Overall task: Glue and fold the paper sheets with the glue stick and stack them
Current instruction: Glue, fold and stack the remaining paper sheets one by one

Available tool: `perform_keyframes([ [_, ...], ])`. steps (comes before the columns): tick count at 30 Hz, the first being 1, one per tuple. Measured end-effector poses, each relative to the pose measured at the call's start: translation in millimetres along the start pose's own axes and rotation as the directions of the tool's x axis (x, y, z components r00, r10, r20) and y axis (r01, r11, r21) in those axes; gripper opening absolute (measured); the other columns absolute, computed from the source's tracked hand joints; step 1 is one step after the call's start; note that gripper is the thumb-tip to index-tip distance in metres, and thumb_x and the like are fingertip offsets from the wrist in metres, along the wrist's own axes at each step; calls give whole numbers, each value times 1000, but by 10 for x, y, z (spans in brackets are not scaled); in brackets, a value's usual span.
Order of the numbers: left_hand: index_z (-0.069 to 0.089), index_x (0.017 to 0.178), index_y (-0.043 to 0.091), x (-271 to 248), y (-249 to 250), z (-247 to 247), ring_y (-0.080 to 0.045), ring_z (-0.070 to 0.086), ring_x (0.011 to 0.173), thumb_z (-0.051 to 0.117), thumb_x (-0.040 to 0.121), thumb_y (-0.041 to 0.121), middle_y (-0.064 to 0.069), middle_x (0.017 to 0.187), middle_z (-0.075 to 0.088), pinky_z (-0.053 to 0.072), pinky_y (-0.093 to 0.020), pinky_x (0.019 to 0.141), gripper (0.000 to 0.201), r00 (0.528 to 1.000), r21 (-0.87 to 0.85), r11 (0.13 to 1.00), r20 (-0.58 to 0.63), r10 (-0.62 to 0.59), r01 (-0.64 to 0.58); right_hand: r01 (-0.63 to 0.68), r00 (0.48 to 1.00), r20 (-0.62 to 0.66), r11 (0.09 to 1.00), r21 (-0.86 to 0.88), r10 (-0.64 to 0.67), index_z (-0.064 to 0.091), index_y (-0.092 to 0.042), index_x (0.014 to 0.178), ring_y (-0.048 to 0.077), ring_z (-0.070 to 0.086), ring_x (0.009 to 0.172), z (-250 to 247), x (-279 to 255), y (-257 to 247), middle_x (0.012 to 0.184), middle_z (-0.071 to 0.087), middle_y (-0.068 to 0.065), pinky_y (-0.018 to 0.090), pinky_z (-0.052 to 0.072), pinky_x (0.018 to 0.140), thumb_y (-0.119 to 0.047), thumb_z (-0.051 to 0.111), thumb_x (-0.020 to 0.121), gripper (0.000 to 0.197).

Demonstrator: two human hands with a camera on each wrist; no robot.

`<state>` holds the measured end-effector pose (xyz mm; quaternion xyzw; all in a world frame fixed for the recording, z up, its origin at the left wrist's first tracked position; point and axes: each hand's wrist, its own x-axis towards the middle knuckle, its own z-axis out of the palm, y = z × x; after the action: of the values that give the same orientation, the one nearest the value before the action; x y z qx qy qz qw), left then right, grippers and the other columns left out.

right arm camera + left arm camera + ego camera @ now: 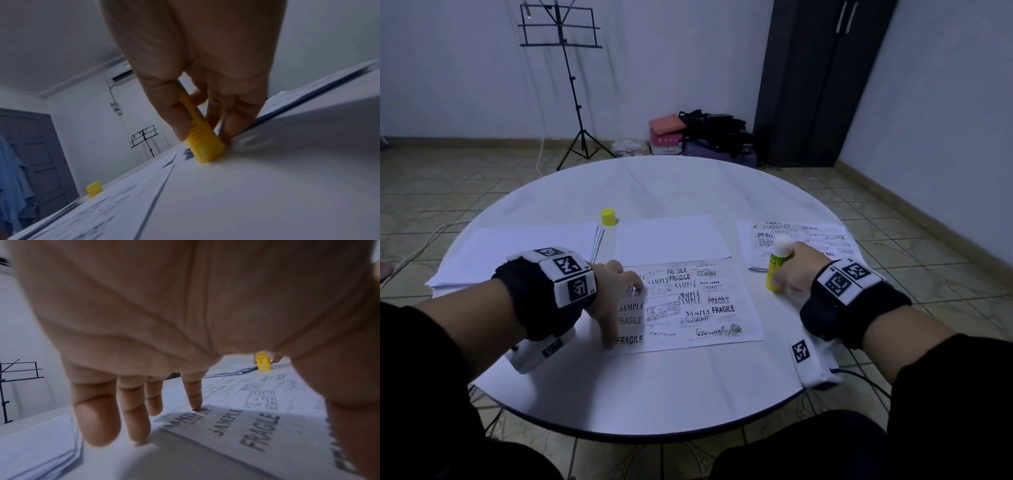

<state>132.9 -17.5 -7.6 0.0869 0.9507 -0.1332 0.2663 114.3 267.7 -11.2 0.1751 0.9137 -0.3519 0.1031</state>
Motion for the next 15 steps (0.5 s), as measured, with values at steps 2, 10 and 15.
perform_keyframes([
  [2, 19, 143, 36, -4, -4, 6, -19, 44, 126, 87, 55, 46, 4, 141, 31, 43, -37, 101, 113, 1000, -13, 1000, -1, -5, 5, -8, 1000, -6, 998, -63, 7, 52, -8, 112, 28, 55, 83, 1, -2, -11, 91, 56, 10, 34, 48, 76, -7, 75, 69, 49],
  [10, 20, 143, 31, -44, -17, 68, -16, 46, 124, 85, 58, 45, 5, 141, 33, 43, -34, 100, 108, 999, -44, 999, -43, 4, -6, -74, 995, 40, 938, -340, 93, 57, -7, 104, 25, 60, 93, -3, -178, -35, 100, 60, 9, 27, 48, 75, -25, 76, 75, 38],
  [15, 22, 141, 34, -40, -95, 71, -16, 51, 115, 84, 60, 43, 7, 142, 27, 46, -32, 95, 102, 999, -113, 993, -18, 34, -35, 51, 975, 214, 891, -450, 52, 51, -13, 63, 15, 44, 49, 140, -396, -205, 53, 51, -1, 23, 35, 50, -35, 71, 80, 34],
])
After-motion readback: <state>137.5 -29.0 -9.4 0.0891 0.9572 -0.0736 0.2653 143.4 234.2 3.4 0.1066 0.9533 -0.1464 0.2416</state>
